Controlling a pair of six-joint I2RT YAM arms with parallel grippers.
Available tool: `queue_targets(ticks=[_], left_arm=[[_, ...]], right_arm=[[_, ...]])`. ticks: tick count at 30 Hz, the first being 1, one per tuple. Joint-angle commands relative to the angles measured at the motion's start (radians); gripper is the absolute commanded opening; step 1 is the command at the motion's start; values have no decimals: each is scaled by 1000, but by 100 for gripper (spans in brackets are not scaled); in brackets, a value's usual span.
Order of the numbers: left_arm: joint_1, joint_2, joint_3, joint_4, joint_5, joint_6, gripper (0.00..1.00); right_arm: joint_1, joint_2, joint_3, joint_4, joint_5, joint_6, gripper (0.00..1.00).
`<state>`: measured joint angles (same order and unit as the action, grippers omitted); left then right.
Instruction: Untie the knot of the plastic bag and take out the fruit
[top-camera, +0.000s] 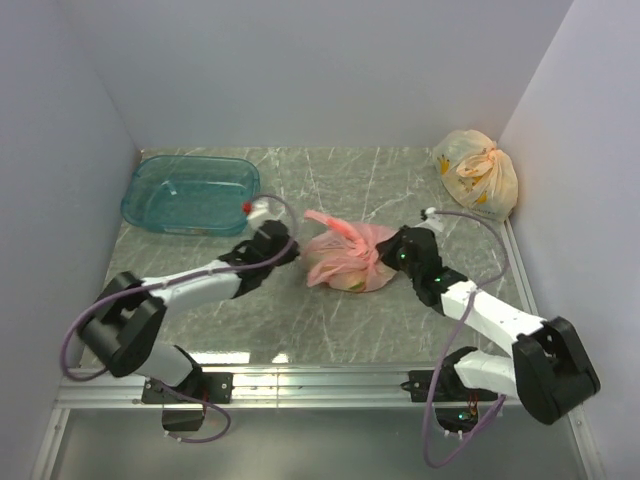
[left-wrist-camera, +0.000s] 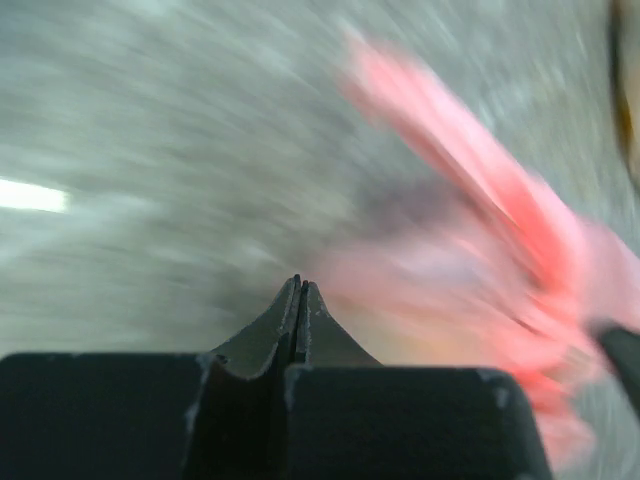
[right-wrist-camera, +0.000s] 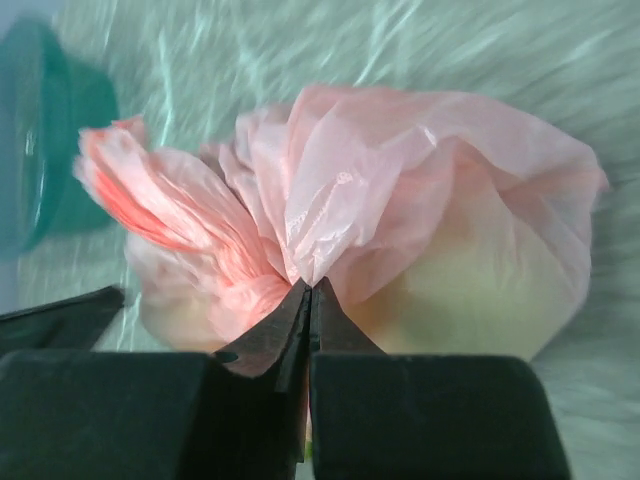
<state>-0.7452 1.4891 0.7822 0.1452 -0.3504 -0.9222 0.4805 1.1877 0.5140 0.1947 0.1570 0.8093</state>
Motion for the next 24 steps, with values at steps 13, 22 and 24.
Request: queue_targets(ticks=[13,22,24], left_arm=[[120,-198,-34,-4,202,106,26],[-40,68,271,-142,165,-70,75],[-65,115,299,-188,134,-139,75]], right_arm=[[-59,-155,-20,34,-175,-235,0],[58,-135,-48,54,-56,-243,0],[78,-138,-61,71,-37,-223,0]])
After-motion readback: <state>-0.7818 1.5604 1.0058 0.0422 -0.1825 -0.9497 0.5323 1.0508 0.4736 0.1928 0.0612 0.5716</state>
